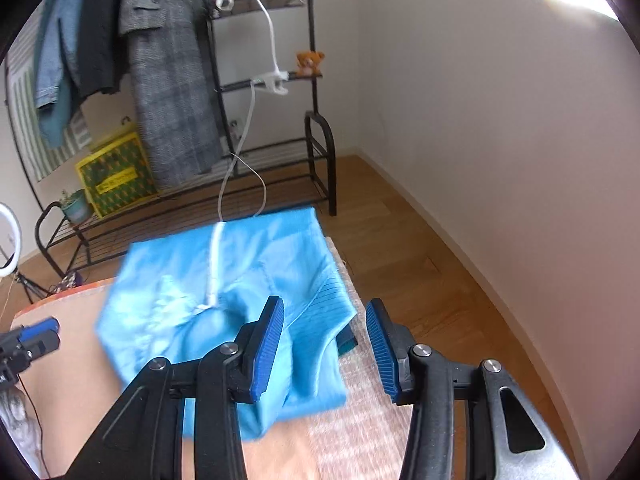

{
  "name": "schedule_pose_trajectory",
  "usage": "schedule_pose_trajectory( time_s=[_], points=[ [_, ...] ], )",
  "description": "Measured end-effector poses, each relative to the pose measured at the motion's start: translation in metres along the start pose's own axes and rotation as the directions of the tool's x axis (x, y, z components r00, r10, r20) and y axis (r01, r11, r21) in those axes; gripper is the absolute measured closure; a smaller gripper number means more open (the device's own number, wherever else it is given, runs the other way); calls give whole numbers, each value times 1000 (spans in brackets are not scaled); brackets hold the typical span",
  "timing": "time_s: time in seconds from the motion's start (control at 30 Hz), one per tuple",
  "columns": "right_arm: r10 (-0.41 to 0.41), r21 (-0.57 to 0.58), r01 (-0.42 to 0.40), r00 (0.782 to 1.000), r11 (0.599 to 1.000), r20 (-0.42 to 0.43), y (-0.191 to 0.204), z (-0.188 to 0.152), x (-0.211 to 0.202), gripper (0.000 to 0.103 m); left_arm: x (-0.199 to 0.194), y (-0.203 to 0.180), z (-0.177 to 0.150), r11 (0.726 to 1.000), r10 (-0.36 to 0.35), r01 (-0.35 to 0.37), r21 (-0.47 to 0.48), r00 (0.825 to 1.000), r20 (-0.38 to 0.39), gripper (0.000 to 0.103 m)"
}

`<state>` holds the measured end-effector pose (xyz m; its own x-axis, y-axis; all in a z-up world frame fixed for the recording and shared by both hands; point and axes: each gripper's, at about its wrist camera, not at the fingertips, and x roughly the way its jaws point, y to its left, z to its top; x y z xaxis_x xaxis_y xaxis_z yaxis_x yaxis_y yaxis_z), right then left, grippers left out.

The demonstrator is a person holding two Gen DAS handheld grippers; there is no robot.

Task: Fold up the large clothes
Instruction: 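Lower the coat onto the blanket with both grippers and release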

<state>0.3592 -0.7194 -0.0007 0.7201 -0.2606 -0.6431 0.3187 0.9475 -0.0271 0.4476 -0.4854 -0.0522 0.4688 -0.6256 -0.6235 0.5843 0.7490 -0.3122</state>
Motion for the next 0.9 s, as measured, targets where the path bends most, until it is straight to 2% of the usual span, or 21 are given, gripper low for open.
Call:
schedule_pose_trajectory(
  time_s=[0.13,0.33,0.47,0.53,0.77,0.9],
  points=[
    [29,-16,-29,998,999,49,13,-7,-58,56,-64,-15,-9,1000,-9,9,7,999,50,63],
    [112,-36,-108,985,993,130,34,-21,-154,54,-162,-42,-25,999,8,-14,42,991,134,63],
    [136,-78,-124,974,989,181,54,-33,-218,51,-228,-61,-39,997,29,-44,67,978,209,54],
    [126,-100,-107,969,989,214,64,-39,-249,45,-260,-72,-48,995,30,-53,87,969,244,54],
    [127,-139,-92,955,986,269,81,-69,-345,45,-351,-104,-85,987,41,-87,137,950,309,51],
    [145,-145,-105,943,984,300,86,-87,-392,44,-391,-120,-102,986,17,-70,154,946,323,50]
  ],
)
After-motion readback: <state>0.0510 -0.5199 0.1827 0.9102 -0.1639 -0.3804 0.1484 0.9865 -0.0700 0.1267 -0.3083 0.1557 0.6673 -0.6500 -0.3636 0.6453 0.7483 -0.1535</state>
